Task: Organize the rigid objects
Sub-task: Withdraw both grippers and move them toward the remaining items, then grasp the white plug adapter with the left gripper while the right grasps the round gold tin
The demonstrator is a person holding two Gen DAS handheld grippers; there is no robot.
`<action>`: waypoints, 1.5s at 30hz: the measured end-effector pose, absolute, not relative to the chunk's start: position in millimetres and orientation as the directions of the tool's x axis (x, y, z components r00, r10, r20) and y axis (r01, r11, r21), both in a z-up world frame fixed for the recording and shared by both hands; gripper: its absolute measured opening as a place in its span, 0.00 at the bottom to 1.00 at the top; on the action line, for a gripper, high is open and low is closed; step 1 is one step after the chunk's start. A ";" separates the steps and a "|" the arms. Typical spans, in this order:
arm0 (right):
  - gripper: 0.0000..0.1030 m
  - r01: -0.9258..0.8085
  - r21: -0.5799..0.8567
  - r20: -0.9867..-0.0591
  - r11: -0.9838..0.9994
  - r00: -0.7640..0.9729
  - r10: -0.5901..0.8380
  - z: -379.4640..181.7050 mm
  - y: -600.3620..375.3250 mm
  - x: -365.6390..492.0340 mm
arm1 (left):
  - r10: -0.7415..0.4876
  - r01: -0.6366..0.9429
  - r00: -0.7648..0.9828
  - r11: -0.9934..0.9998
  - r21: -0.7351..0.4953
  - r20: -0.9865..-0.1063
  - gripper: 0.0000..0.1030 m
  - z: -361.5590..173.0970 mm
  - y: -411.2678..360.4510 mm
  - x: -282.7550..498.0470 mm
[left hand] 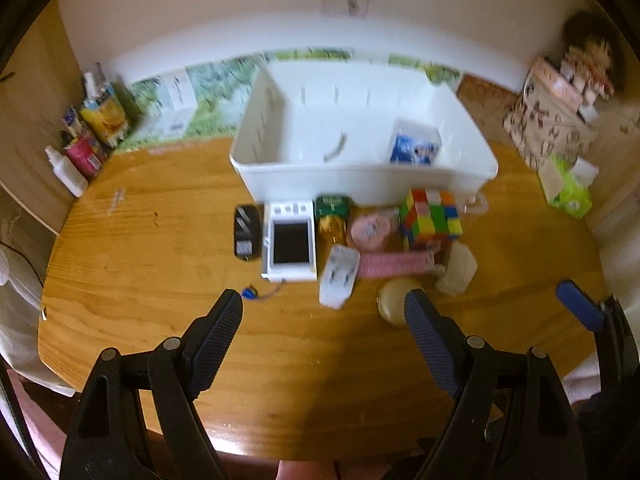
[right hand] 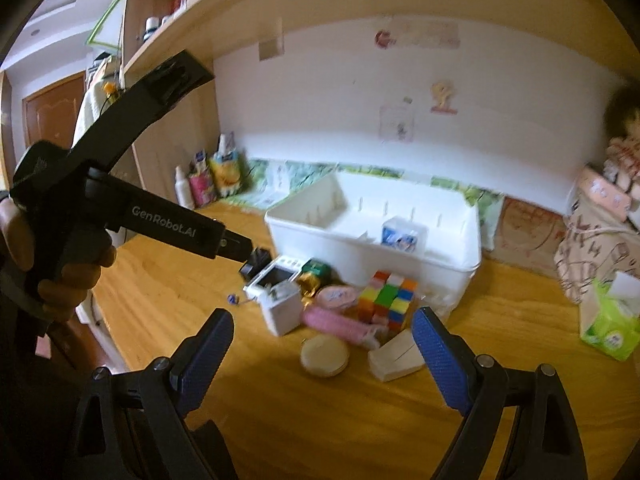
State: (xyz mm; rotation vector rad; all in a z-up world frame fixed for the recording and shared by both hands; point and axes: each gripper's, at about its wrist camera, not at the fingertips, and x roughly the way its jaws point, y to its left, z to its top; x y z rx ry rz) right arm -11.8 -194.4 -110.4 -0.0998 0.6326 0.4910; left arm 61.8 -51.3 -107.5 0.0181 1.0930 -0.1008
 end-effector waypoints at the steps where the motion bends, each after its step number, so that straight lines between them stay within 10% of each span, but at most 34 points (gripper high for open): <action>1: 0.89 -0.474 0.065 -0.605 0.878 0.681 0.412 -115.0 -192.5 -7.5 | -0.070 0.099 0.443 0.995 -0.028 -0.894 0.83 -110.2 -52.8 63.1; 29: 0.82 -0.460 0.147 -0.894 0.876 0.318 0.317 -210.3 -157.2 77.3 | -0.075 0.168 0.109 0.984 -0.056 -0.991 0.81 -193.0 -59.7 142.5; 45: 0.77 -0.504 0.125 -0.913 0.855 0.279 0.297 -222.0 -146.9 92.2 | -0.140 0.164 0.072 0.978 -0.127 -0.988 0.33 -207.1 -69.3 174.5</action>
